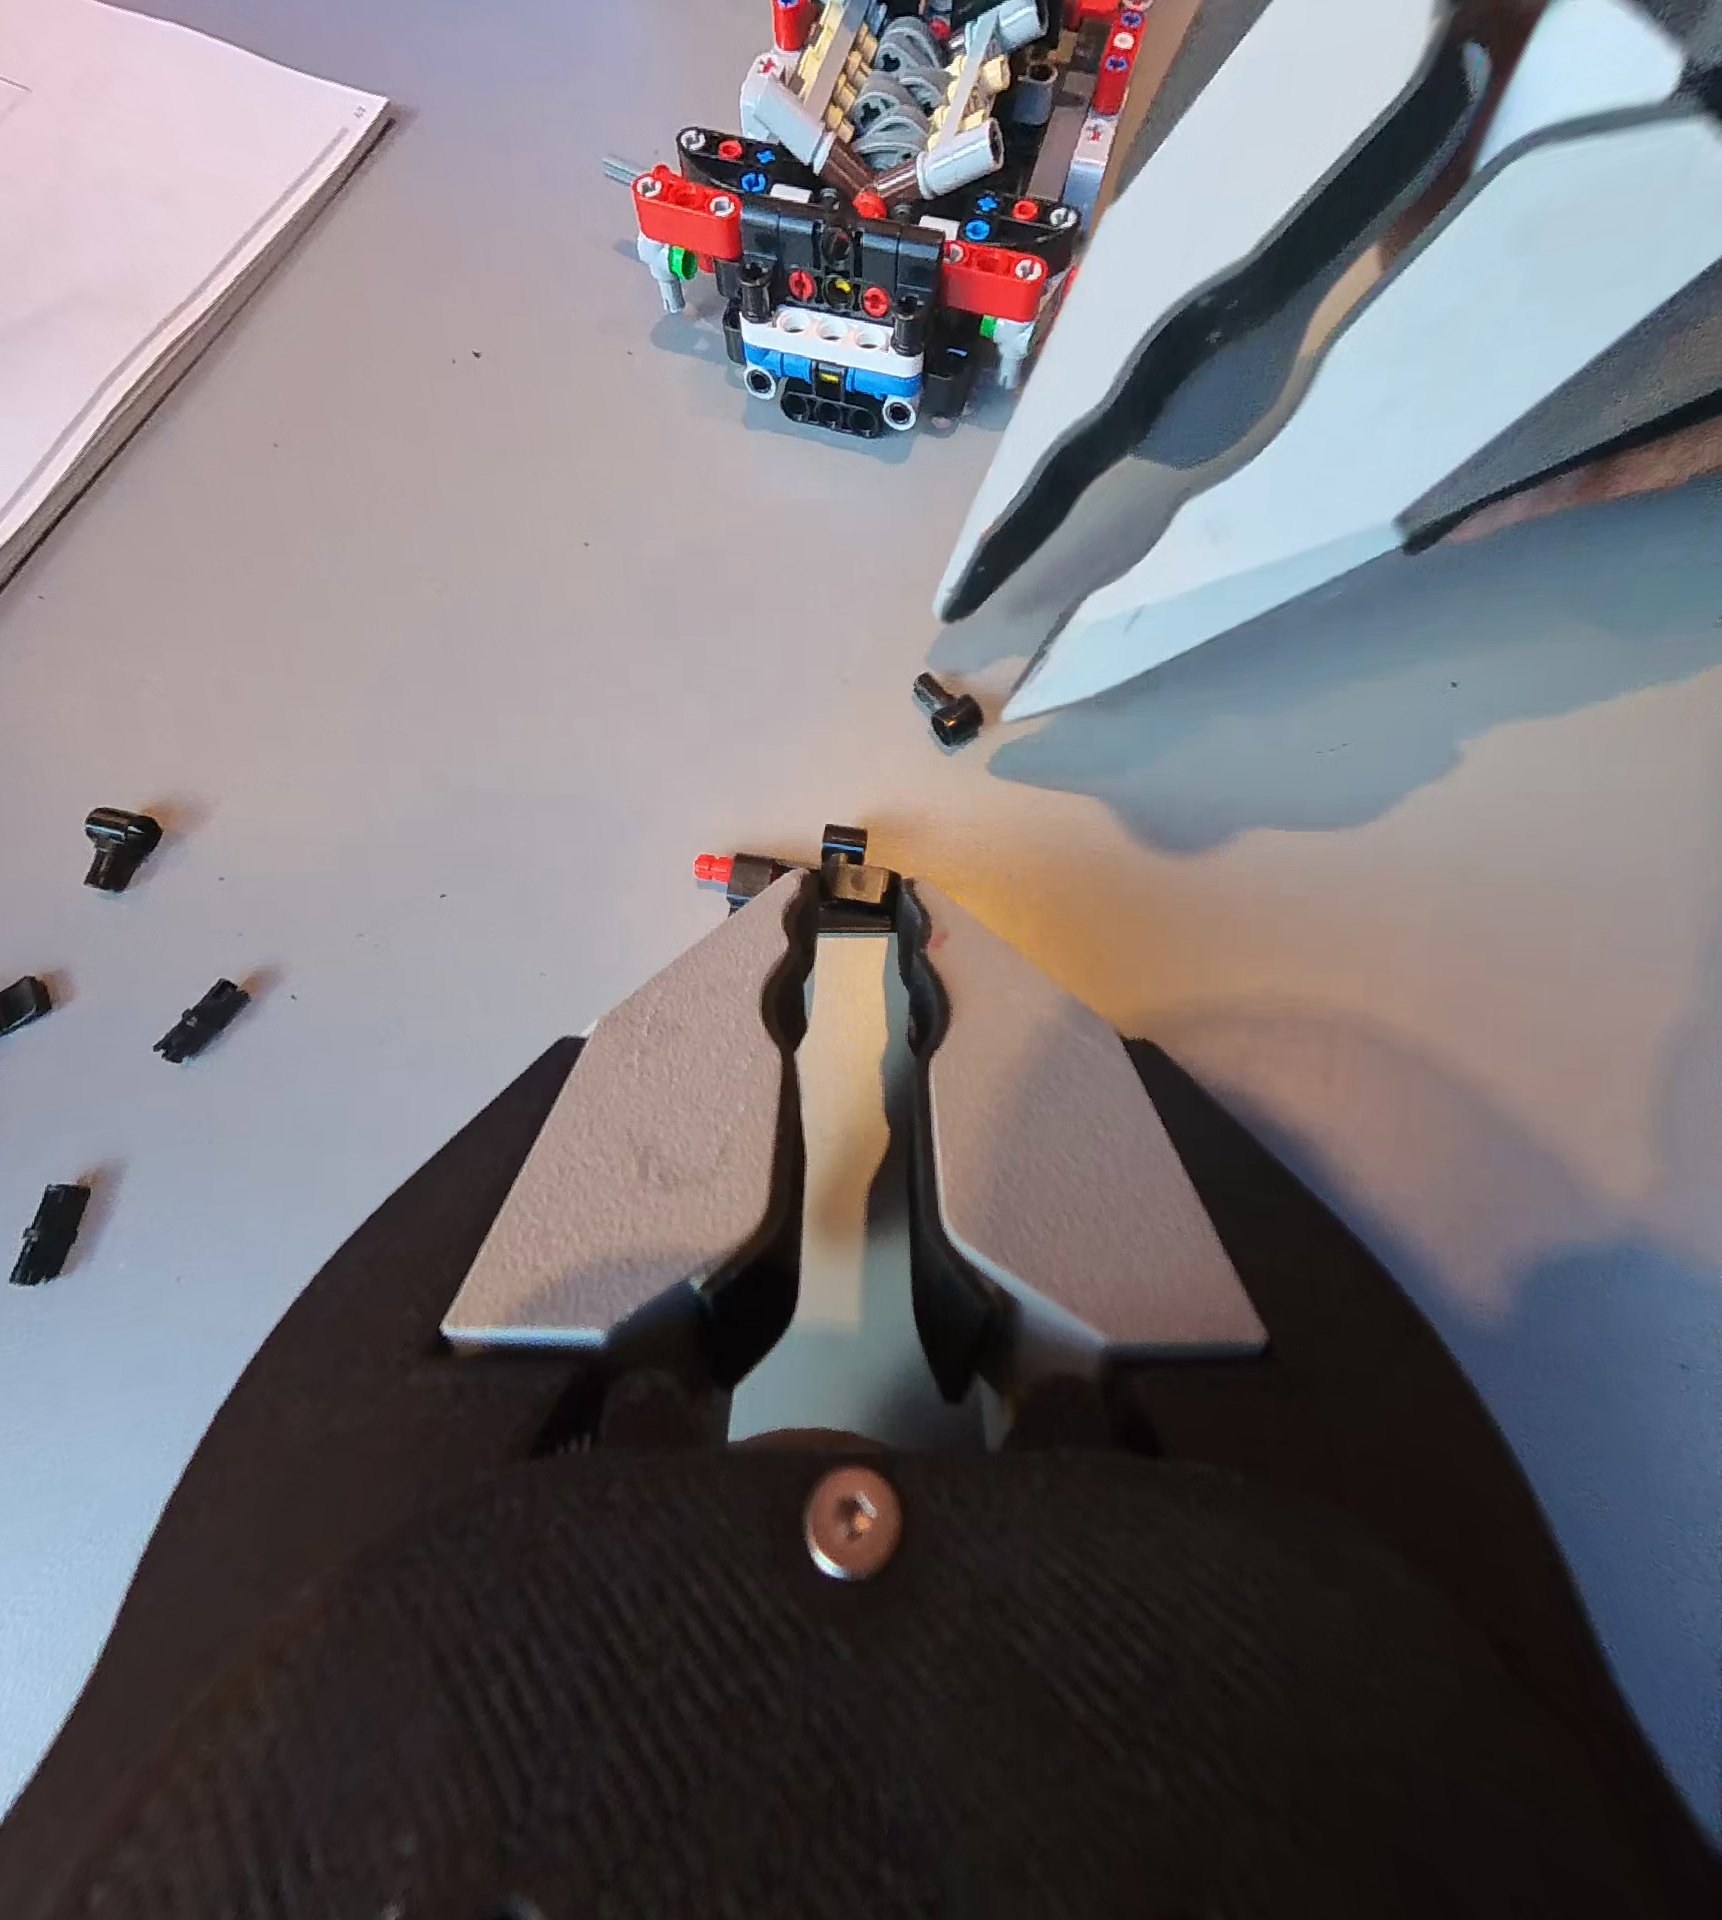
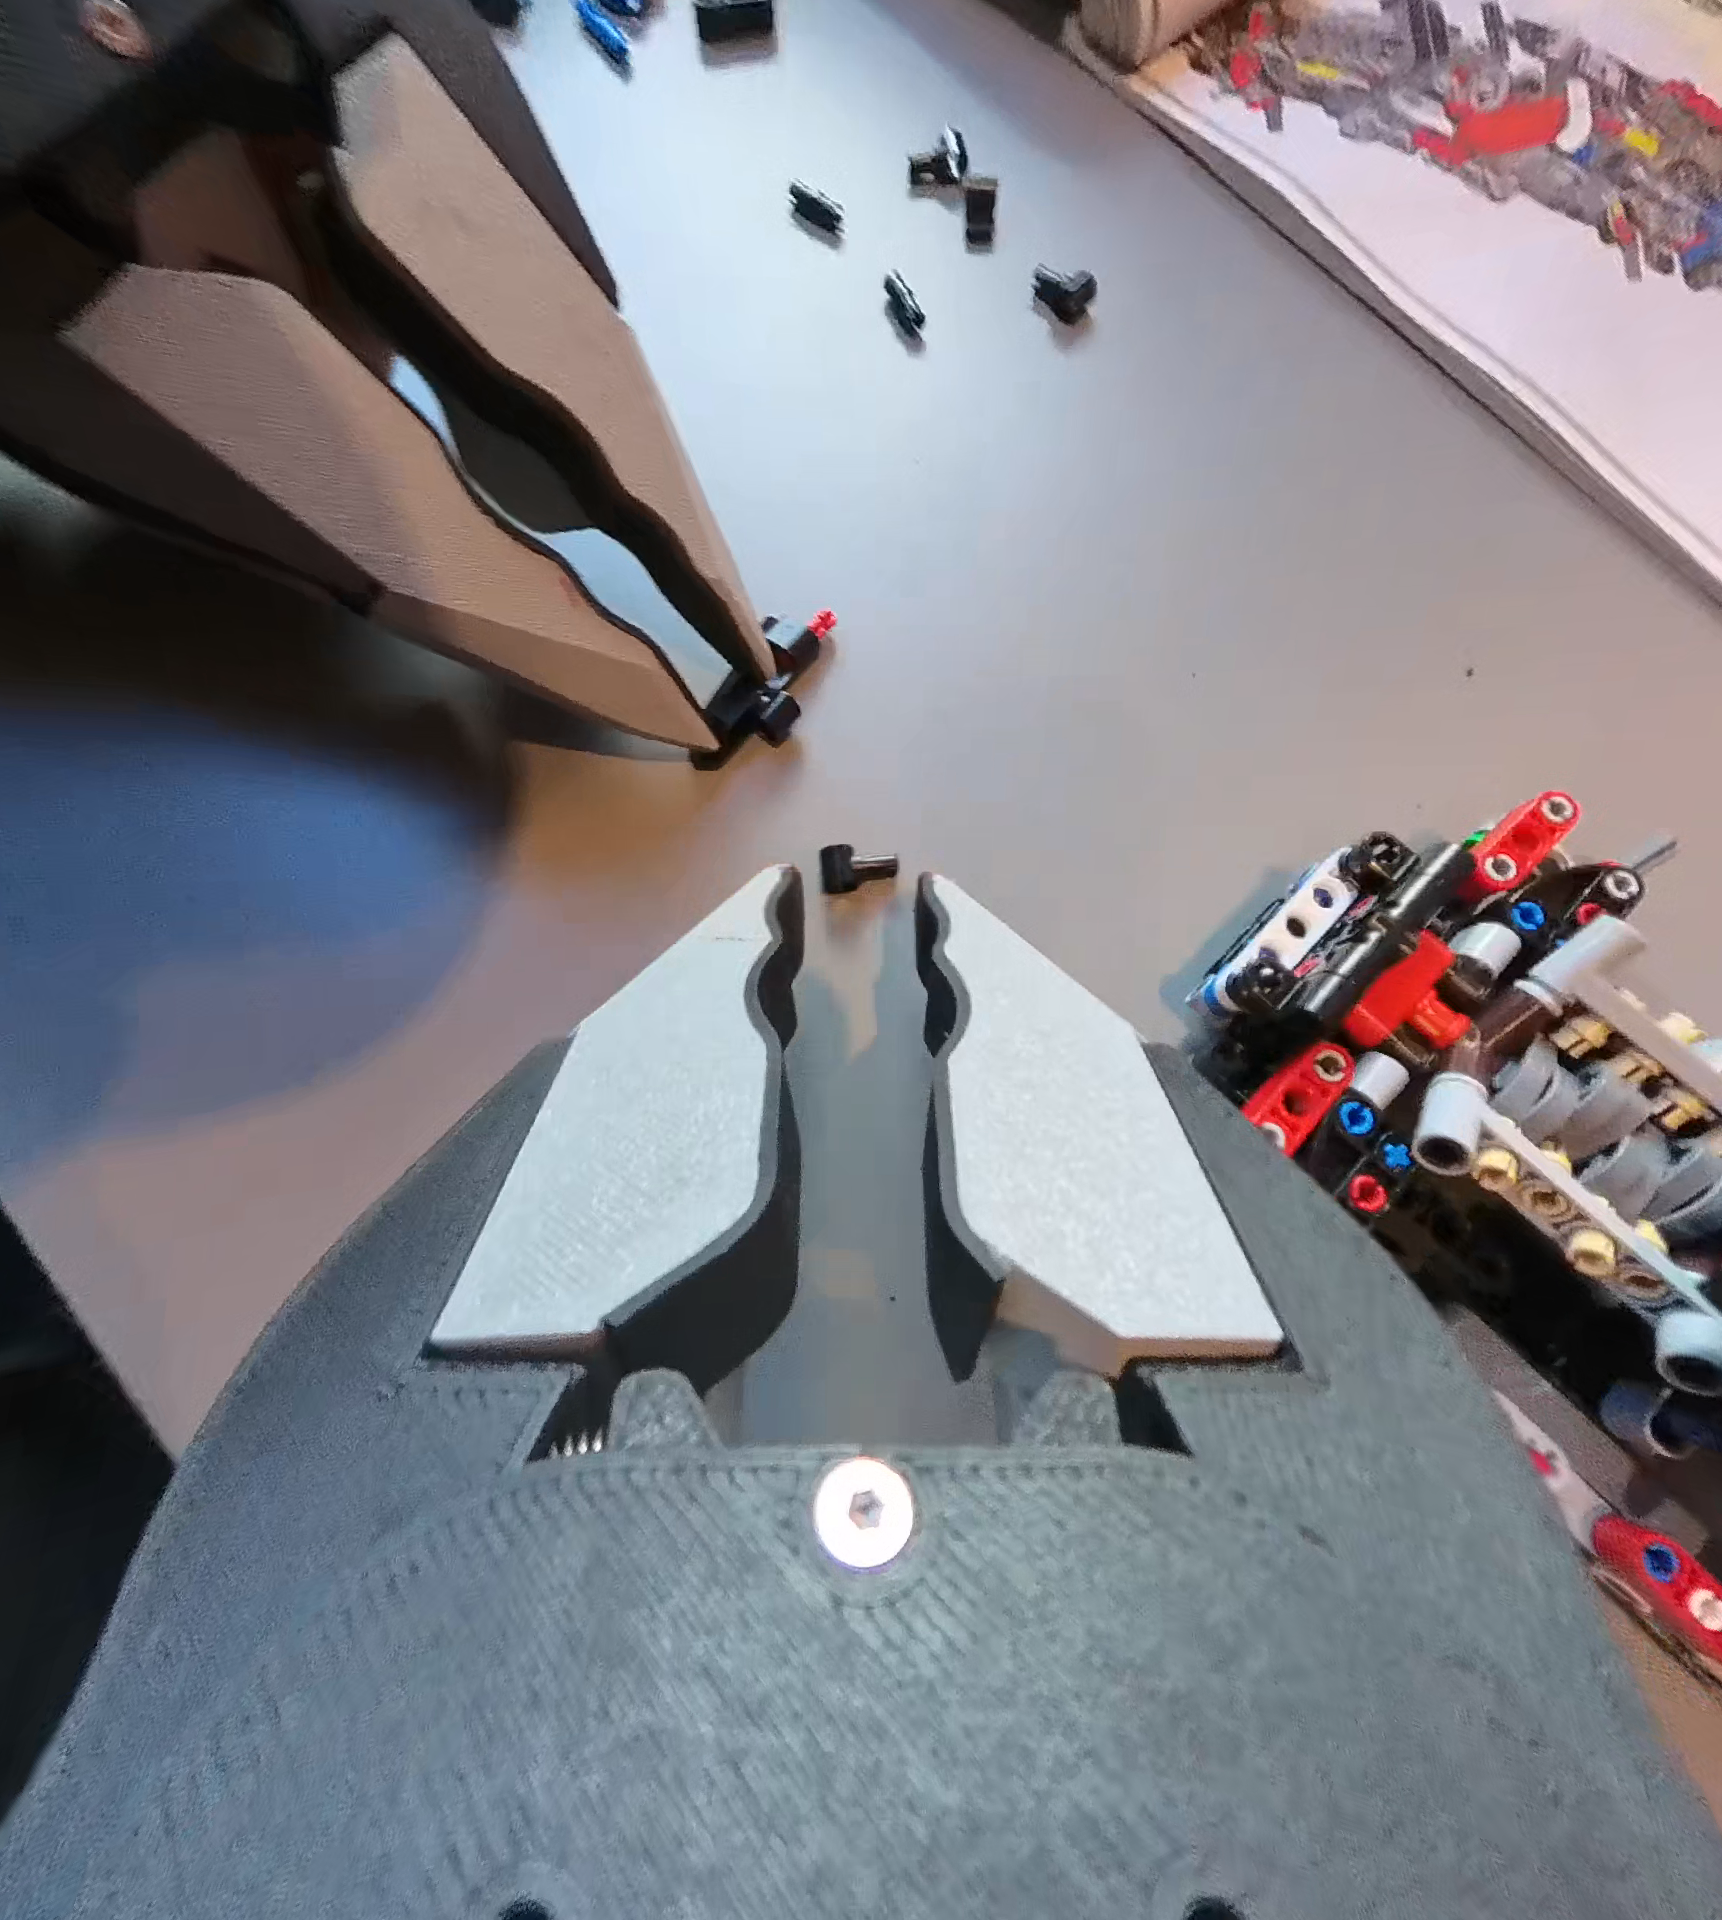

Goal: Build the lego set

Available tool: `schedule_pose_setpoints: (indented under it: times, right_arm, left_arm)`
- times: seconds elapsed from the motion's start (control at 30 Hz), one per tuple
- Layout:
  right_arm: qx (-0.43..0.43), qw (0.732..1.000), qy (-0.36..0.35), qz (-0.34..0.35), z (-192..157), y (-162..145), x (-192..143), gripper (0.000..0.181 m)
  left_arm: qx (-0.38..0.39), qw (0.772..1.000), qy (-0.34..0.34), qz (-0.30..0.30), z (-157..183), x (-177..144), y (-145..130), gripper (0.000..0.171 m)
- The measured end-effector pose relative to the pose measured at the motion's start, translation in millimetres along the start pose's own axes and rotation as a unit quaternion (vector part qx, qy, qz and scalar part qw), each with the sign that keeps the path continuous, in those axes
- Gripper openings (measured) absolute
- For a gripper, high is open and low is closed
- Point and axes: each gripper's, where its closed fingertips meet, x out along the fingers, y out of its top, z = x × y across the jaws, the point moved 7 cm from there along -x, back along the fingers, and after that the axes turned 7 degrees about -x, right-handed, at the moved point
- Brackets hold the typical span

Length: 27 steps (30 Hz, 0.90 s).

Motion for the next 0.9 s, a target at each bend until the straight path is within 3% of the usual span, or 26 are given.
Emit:
schedule_pose_setpoints:
  times: [0.17,0.33,0.57,0.9]
  right_arm:
    - [-0.006,1.000,0.026,-0.002,-10,8,18,0.015]
    - [-0.073,0.996,0.046,0.023,-19,17,7,0.015]
    - [-0.037,0.999,0.028,-0.018,-17,1,7,0.015]
    - [-0.043,0.999,0.015,-0.005,-15,-1,10,0.015]
  left_arm:
    - [-0.006,1.000,-0.003,0.000,-1,-1,0,0.011]
    - [-0.007,1.000,-0.004,-0.002,-1,-1,-1,0.011]
    - [-0.004,1.000,-0.005,-0.003,-1,-2,-2,0.011]
    - [-0.005,1.000,-0.007,-0.003,-1,-3,-3,0.011]
